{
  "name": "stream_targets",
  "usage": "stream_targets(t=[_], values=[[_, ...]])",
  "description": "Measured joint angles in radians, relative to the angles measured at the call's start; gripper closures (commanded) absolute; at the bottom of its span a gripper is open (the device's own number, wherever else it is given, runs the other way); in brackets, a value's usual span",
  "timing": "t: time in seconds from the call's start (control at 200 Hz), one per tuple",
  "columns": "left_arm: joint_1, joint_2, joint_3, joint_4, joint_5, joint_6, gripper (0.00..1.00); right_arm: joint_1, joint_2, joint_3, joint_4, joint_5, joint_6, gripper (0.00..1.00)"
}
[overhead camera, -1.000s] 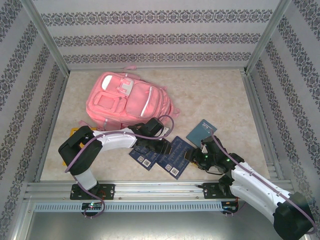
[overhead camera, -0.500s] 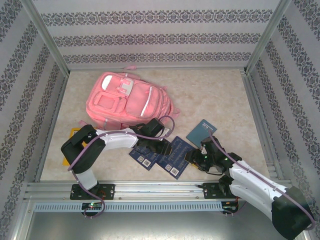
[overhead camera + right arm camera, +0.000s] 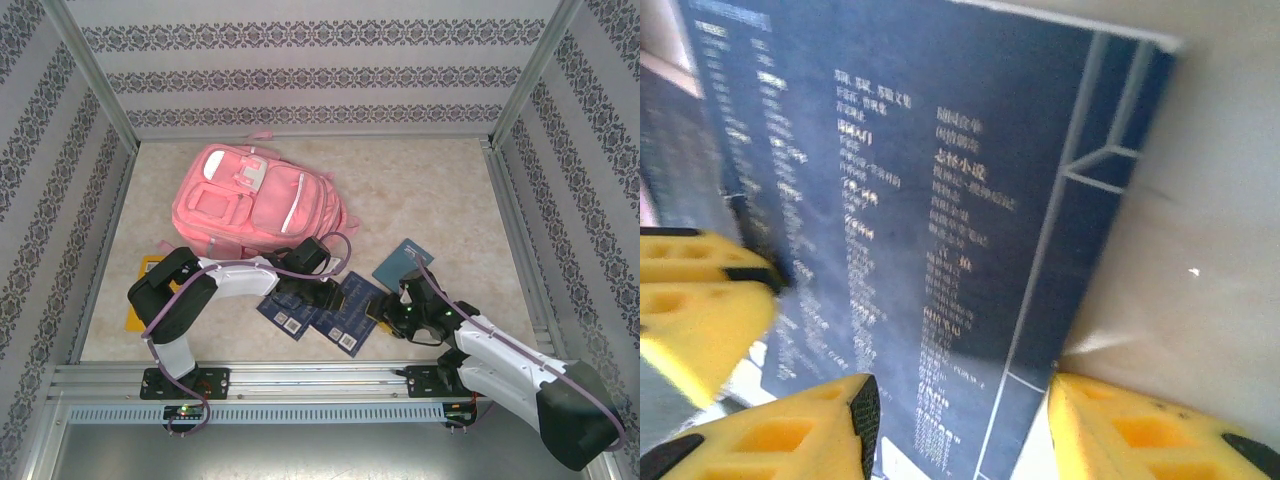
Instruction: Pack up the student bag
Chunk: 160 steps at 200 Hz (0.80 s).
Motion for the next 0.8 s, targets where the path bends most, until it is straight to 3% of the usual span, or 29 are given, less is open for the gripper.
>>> stream_targets(t=[0.27, 0.655, 0.799], values=[[0.0, 0.0, -0.004, 0.035, 0.031, -0.016, 0.84, 0.0, 0.024, 0.0, 0.165, -0.015, -0.003, 0.5], [0.024, -0.056, -0.047, 0.037, 0.004, -0.021, 0.82, -0.012, 0.048, 0.0, 0.161, -0.015, -0.045, 0.5], [0.06, -0.111, -0.047, 0.023, -0.032, -0.016, 0.74, -0.012, 0.018, 0.0, 0.13, -0.015, -0.06, 0.5]])
